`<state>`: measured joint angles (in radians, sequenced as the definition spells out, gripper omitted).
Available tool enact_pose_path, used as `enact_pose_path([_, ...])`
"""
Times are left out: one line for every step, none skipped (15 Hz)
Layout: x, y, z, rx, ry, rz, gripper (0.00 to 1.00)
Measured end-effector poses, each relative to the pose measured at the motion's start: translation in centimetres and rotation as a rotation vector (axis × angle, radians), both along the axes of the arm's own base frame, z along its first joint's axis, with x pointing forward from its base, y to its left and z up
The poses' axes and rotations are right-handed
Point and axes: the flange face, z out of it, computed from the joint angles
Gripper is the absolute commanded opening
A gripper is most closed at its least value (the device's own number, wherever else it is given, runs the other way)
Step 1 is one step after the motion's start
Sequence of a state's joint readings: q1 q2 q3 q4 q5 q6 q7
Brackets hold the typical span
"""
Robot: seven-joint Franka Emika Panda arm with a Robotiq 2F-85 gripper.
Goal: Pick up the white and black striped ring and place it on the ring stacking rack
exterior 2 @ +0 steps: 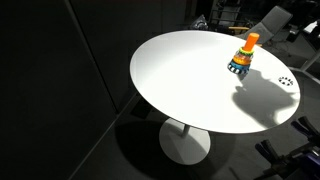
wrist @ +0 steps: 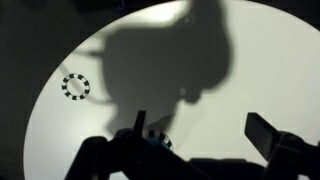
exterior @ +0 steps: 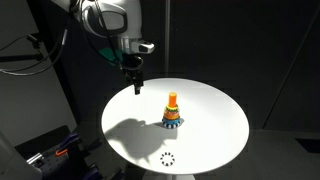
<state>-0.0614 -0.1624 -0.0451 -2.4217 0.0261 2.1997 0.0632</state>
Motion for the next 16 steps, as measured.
enact_pose_path([0.2, -0.6, -0.6, -0.001, 0.012, -0.001, 1.00])
enact_pose_path([0.4, -1.2, -1.1, -0.001, 0.021, -0.001, 1.00])
enact_pose_path([0.6, -1.9, -1.5, -0.003, 0.029, -0.001, 1.00])
enact_pose_path([0.8, -2.5, -1.9, -0.007, 0.033, -0.002, 1.00])
enact_pose_path([1.0, -3.0, -2.2, -0.010, 0.034, -0.002, 1.00])
enact_pose_path([1.3, -3.6, -2.6, -0.013, 0.032, -0.004, 1.00])
enact_pose_path([1.6, -4.1, -2.8, -0.017, 0.026, -0.007, 1.00])
enact_pose_path([1.8, -4.5, -3.1, -0.021, 0.019, -0.010, 1.00])
enact_pose_path([2.1, -5.0, -3.3, -0.023, 0.013, -0.014, 1.00])
enact_pose_path([2.2, -5.4, -3.5, -0.025, 0.008, -0.017, 1.00])
enact_pose_path([2.4, -5.8, -3.6, -0.027, 0.004, -0.022, 1.00])
enact_pose_path([2.5, -6.2, -3.8, -0.028, 0.000, -0.027, 1.00])
enact_pose_path([2.7, -6.5, -3.9, -0.029, 0.000, -0.031, 1.00])
enact_pose_path([2.7, -6.6, -4.0, -0.030, 0.001, -0.034, 1.00])
enact_pose_path([2.8, -6.8, -4.1, -0.030, 0.001, -0.036, 1.00])
enact_pose_path([2.9, -6.8, -4.1, -0.030, 0.002, -0.036, 1.00])
